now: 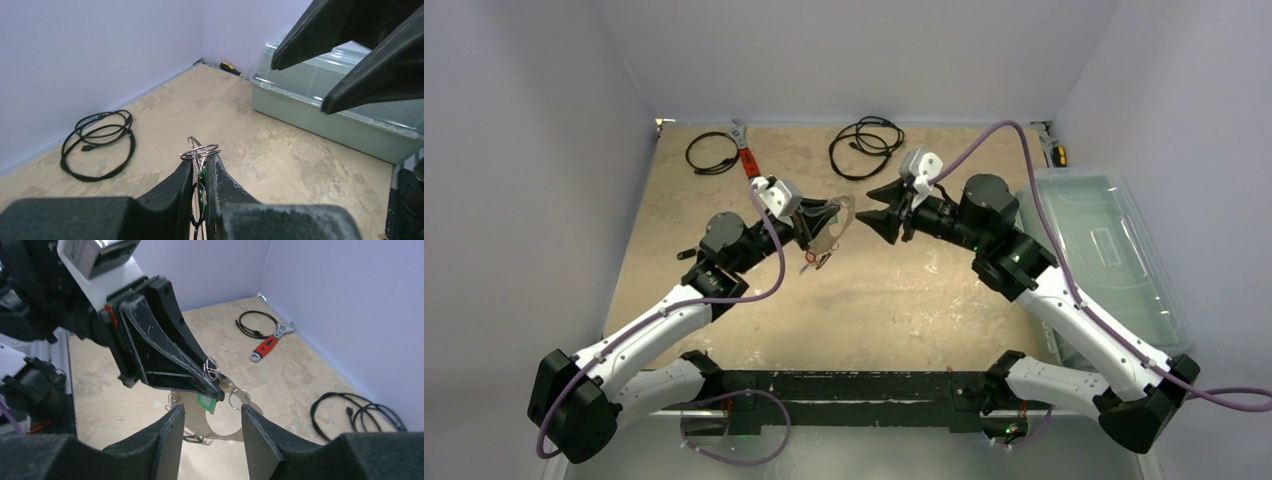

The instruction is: Put the keys on the keyring

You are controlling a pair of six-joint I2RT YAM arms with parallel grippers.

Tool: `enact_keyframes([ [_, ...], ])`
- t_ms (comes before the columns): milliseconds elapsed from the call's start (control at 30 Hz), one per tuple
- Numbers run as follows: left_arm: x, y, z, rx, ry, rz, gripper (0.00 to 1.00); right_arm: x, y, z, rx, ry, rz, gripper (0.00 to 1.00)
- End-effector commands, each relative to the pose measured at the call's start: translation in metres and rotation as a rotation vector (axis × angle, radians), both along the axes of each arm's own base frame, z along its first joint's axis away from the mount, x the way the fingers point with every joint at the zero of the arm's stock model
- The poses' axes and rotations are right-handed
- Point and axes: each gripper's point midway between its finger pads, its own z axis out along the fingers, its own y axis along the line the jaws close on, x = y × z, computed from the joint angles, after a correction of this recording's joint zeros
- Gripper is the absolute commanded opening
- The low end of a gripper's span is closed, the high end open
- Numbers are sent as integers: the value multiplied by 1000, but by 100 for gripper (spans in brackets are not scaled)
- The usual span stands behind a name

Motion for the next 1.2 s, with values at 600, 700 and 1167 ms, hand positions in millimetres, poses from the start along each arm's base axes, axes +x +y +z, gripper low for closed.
enact_keyframes([
  [600, -31, -26, 18, -49, -48, -249, 0, -13, 18, 13, -4, -414, 160, 42],
  [700, -30, -26, 17, -45, -49, -244, 0, -15, 22, 7, -19, -400, 182, 41],
  [1167, -30, -26, 16, -36, -47, -243, 0, 8, 28, -12, -66, -361, 94, 32],
])
